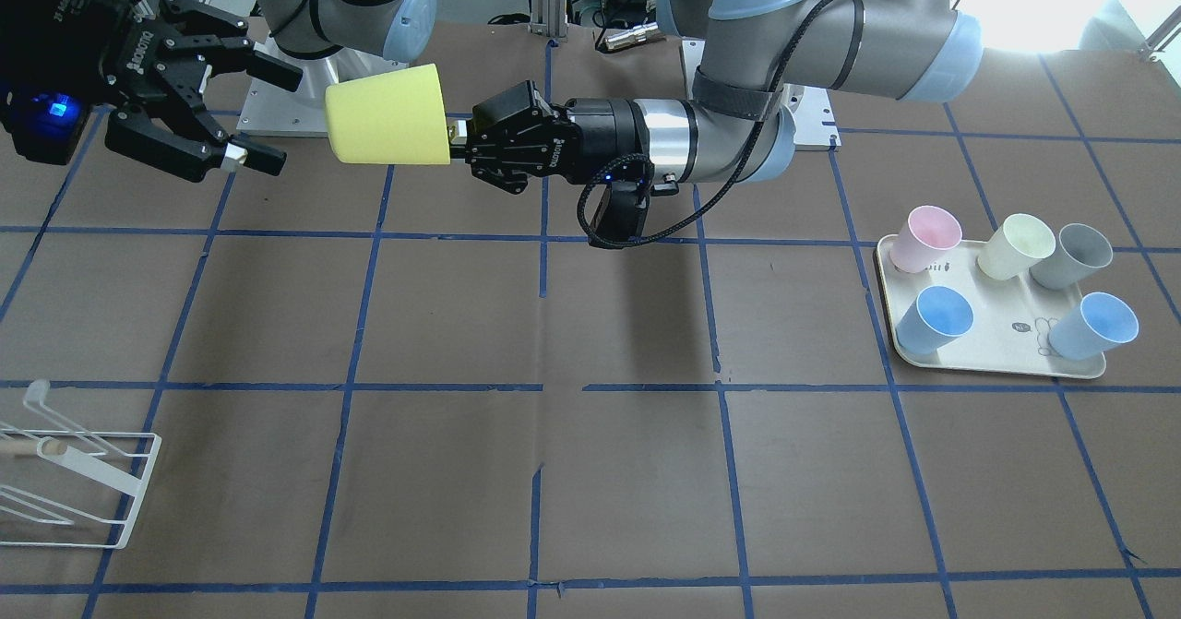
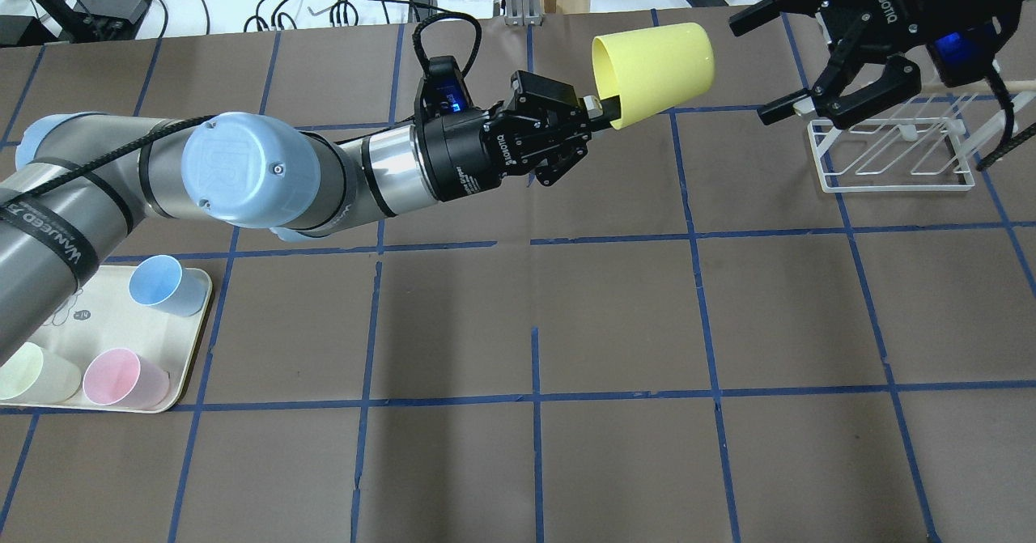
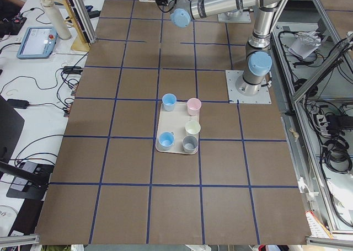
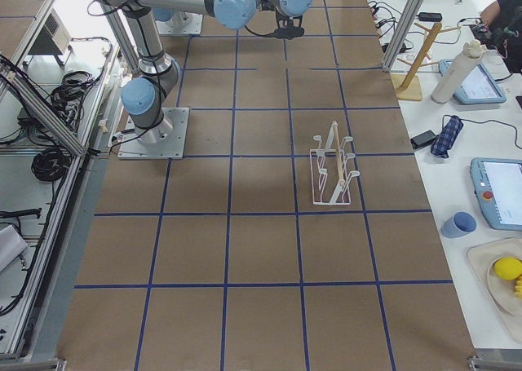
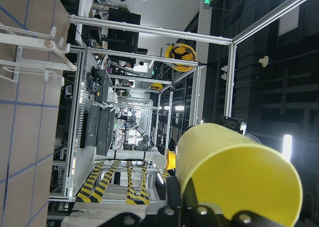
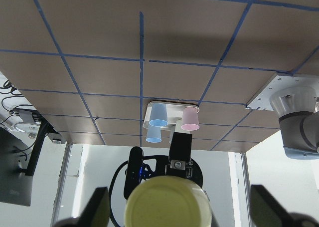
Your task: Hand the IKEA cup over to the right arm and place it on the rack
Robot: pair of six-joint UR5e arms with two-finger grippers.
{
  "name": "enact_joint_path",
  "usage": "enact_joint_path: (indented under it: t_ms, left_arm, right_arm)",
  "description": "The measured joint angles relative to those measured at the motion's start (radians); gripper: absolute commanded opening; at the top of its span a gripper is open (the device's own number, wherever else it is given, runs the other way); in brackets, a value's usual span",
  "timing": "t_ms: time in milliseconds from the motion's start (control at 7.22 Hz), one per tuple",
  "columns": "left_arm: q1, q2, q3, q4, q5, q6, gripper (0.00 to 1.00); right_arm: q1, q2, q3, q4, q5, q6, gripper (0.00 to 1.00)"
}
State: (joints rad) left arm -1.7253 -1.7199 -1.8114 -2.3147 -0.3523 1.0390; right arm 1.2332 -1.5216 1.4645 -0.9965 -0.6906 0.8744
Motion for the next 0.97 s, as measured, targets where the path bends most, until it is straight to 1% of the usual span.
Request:
enact_joint_path:
  t_ms: [277, 554, 969]
  left_arm:
    - [-0.012, 0.007, 0.000, -0.001, -0.010, -0.001, 0.00]
    - [-0.014, 0.009, 0.000, -0.003, -0.011, -0.002, 0.00]
    - [-0.016, -0.001, -0.001, 0.001, -0.013, -0.002, 0.00]
  right_arm:
    - [0.004, 0.023, -0.006, -0.015, 0.003, 0.003, 0.99]
    - [0.013, 0.019, -0.011, -0.028, -0.001, -0.008, 1.00]
    - [0.058, 0.005, -0.009, -0.030, -0.004, -0.011, 1.00]
